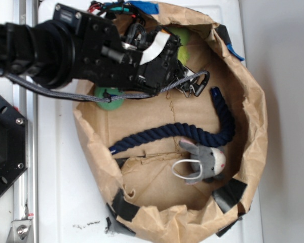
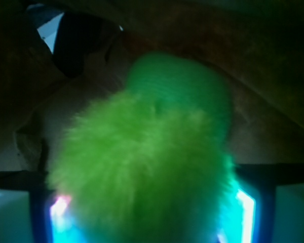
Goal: Grab the green animal.
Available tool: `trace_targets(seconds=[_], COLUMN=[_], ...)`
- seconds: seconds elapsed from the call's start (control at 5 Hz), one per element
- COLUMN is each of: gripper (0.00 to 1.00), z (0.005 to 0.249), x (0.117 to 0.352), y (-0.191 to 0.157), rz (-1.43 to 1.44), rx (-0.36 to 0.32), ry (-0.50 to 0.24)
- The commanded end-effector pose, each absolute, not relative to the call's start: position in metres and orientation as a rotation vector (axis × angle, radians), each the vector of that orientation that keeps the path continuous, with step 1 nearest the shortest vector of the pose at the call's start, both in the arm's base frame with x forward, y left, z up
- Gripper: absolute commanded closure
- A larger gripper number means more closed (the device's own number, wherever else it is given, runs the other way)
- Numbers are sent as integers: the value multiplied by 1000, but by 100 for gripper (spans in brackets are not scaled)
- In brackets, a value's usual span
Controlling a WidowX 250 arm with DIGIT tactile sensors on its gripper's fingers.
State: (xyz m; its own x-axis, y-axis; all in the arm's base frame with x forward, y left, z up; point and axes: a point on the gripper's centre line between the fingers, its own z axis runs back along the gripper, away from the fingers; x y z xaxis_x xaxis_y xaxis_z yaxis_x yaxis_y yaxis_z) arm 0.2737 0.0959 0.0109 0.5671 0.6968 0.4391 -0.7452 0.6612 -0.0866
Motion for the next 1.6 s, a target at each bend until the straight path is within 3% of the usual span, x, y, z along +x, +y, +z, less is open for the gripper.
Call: trace_targets(seconds=[0.0, 0.2, 0.4, 0.6, 0.8, 1.0, 1.2, 1.4], gripper=[100, 100, 100, 100, 100, 100, 100, 100], z=[6, 21, 54, 107, 150, 166, 173, 181], x=[241, 236, 219, 274, 277, 277, 259, 243], y=[97, 90, 72, 30, 2, -5, -9, -6], rz=[865, 815, 790, 796, 774, 825, 823, 797], rx=[88, 31, -55, -183, -208, -220, -194, -191], ry=[-415, -410, -380, -168, -21, 173, 214, 144])
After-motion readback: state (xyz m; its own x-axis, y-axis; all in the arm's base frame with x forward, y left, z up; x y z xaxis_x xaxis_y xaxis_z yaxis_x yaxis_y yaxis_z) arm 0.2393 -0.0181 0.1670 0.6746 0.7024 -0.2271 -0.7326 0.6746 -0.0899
